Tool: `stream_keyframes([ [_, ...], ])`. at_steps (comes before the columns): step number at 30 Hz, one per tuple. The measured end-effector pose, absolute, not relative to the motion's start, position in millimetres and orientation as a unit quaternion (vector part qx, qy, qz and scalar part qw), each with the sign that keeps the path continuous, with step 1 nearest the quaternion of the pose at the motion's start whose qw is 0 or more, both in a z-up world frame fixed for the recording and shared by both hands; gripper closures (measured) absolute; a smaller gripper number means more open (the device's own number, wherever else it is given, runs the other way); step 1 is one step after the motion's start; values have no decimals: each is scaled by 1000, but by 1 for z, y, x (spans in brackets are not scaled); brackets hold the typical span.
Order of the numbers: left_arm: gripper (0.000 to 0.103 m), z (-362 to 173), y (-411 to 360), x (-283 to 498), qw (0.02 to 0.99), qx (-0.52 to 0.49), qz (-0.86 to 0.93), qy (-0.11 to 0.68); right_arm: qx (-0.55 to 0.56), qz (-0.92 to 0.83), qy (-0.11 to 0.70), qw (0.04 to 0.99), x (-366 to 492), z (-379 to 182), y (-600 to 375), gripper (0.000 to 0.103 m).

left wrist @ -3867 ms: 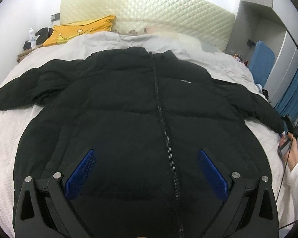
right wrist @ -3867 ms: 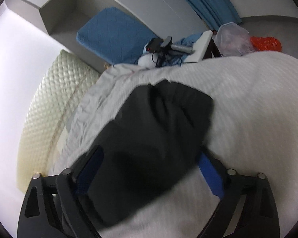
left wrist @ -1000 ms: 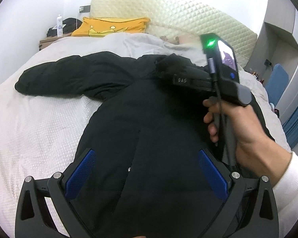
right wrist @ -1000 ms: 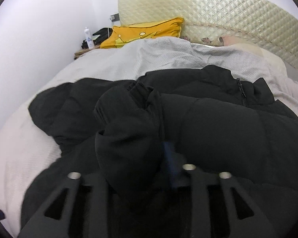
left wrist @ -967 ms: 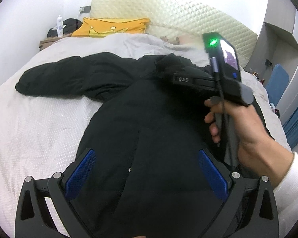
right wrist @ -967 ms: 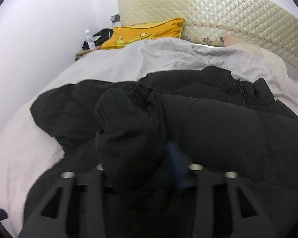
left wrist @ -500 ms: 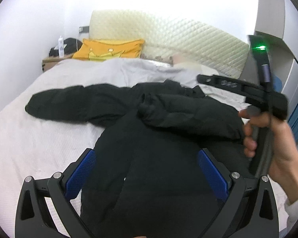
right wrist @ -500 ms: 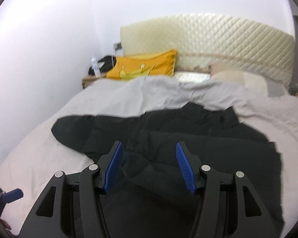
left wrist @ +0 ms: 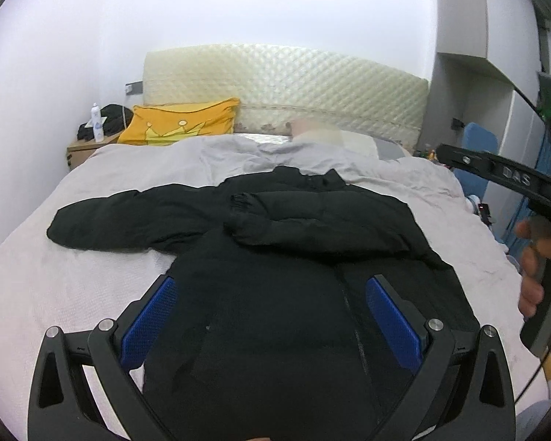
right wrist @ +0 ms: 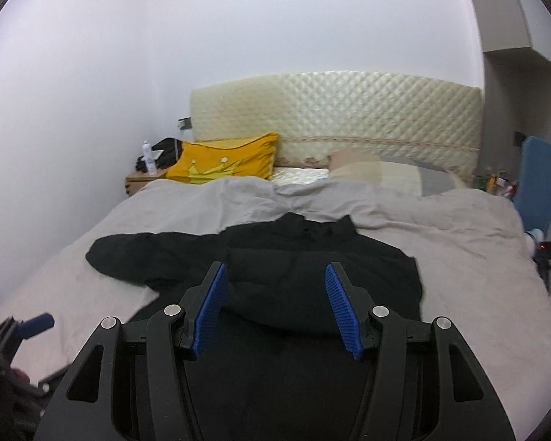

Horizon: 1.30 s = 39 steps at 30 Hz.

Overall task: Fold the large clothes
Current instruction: 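Lay the sleeve on the jacket body and open the right tool, then move the left tool to the other sleeve and close on its cuff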

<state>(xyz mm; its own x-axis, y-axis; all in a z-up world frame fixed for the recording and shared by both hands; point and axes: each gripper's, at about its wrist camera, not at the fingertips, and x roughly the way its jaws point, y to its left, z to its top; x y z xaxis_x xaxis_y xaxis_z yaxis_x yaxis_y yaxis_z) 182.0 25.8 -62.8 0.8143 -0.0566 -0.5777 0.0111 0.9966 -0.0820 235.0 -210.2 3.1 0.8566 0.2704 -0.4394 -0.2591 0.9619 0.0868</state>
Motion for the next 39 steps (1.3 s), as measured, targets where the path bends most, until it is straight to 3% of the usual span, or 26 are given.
stream_keyframes([
  [19, 0, -85, 1, 170, 957, -31, -43, 284, 36, 65, 209, 975, 135, -62, -277, 49],
  [24, 0, -102, -2, 173, 955, -33, -41, 291, 45, 65, 214, 974, 116, -82, -283, 41],
  [30, 0, -122, -8, 179, 949, -38, -58, 308, 61, 49, 237, 968, 105, -107, -294, 41],
  [39, 0, -124, -5, 187, 944, -49, -84, 315, 42, 30, 204, 978, 95, -101, -290, 12],
])
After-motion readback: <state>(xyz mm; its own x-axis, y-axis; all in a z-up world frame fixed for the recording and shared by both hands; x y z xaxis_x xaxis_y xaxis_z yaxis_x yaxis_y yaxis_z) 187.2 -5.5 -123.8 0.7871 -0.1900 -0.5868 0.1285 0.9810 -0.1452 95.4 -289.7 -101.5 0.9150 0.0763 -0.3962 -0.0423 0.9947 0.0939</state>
